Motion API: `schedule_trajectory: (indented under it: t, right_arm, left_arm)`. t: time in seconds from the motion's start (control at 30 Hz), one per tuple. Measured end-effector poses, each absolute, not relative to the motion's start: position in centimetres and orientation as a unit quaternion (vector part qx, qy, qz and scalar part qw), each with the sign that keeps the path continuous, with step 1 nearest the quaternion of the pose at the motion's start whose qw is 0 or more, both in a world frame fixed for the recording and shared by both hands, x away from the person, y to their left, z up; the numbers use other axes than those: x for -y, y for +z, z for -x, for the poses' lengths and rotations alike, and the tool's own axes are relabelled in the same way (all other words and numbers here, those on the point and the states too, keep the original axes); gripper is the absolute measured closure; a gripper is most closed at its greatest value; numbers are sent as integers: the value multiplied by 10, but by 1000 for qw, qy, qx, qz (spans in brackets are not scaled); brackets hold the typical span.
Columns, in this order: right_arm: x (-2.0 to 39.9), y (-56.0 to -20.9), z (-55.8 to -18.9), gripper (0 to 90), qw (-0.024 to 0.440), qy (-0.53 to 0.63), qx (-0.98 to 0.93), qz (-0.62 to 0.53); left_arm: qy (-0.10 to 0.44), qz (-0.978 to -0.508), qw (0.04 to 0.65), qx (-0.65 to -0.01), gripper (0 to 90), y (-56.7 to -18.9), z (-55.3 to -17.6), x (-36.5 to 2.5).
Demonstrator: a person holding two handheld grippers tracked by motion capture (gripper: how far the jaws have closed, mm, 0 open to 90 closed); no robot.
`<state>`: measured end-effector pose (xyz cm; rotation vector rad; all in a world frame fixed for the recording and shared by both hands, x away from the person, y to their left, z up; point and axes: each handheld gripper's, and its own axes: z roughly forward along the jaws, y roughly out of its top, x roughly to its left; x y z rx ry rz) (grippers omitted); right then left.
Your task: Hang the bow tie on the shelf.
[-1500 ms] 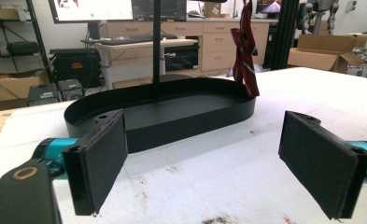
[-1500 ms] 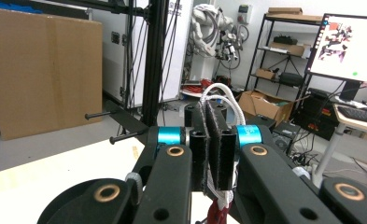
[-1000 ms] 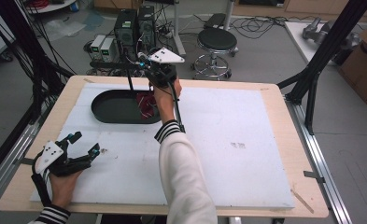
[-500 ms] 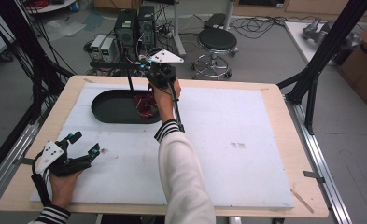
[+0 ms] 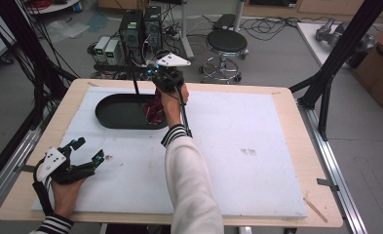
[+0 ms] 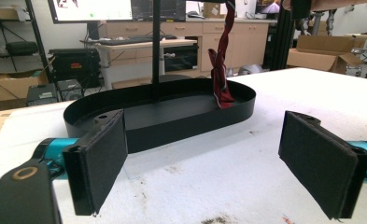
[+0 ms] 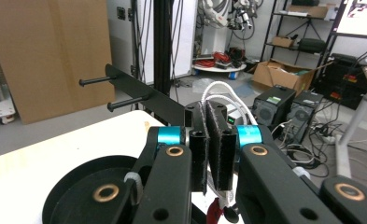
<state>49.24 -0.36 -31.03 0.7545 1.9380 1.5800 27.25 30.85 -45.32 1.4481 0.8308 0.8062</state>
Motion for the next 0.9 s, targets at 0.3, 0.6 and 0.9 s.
schedule_trajectory:
  t: [0.3,0.6,0.9]
  right_arm:
    - [-1,-315,-495,871,253,568,-731,-281]
    - [-4,-314,-493,835,261,545,-750,-269]
    - [-6,-313,-491,751,269,524,-765,-261]
  left_arm:
    - [348,-625,600,-358,158,-453,-273,-309]
    - [347,-625,600,-358,158,-453,-273,-309]
    - [348,-625,600,-359,158,-453,-273,-308]
